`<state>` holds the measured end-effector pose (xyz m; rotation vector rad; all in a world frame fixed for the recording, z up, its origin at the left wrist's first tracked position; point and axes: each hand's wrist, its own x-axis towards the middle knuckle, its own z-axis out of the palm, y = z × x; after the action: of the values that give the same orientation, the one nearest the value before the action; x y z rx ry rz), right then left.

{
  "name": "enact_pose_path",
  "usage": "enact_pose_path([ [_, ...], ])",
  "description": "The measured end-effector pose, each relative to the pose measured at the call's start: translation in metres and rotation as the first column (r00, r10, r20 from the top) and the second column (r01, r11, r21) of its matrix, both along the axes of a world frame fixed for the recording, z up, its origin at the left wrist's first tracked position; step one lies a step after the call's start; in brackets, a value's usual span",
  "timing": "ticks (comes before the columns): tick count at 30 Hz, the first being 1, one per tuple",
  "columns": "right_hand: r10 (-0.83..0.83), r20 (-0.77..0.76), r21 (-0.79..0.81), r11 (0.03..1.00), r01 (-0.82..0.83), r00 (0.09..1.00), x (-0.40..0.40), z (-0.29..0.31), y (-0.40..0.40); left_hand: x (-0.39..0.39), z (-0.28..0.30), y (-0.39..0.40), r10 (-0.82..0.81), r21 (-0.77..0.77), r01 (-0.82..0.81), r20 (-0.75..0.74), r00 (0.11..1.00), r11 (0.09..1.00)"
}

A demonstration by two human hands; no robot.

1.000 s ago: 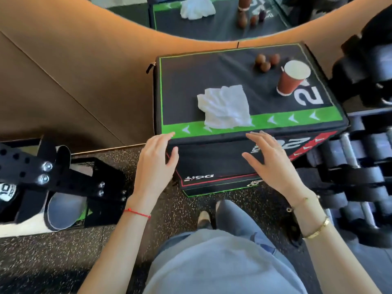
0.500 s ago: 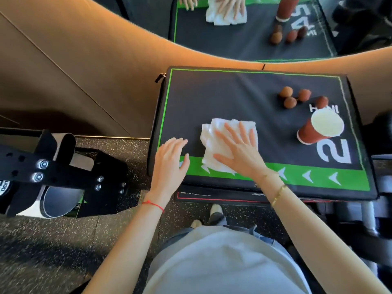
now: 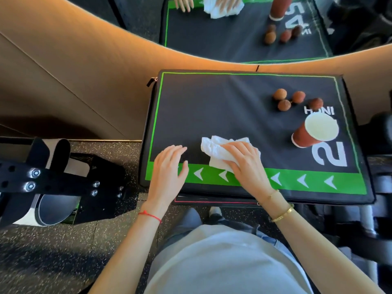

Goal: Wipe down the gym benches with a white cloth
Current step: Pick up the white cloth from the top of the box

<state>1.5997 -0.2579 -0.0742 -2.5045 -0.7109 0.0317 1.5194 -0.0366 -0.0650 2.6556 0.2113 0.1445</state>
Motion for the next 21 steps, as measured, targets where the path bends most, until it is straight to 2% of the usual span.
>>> enact_pose_path([
  [6,-0.228,0.055,-0.013,0.973,0.229,0.972,-0.045,0.022,-0.013,0.000,0.010,0.002,-0.144,-0.038,0.146,0.042,0.989,0.989],
  [11,-0.475,0.069,-0.039,0.877,0.478,0.877,-0.106,0.027,-0.013,-0.002,0.016,0.013,-0.356,-0.042,0.360,0.075,0.931,0.932],
  [15,-0.678,0.083,-0.047,0.730,0.682,0.731,-0.172,0.026,0.008,-0.008,0.020,0.032,-0.560,-0.019,0.564,0.087,0.824,0.826],
  [21,-0.895,0.093,-0.015,0.437,0.899,0.437,-0.292,0.021,0.063,-0.042,0.030,0.051,-0.805,-0.032,0.807,0.061,0.591,0.590],
])
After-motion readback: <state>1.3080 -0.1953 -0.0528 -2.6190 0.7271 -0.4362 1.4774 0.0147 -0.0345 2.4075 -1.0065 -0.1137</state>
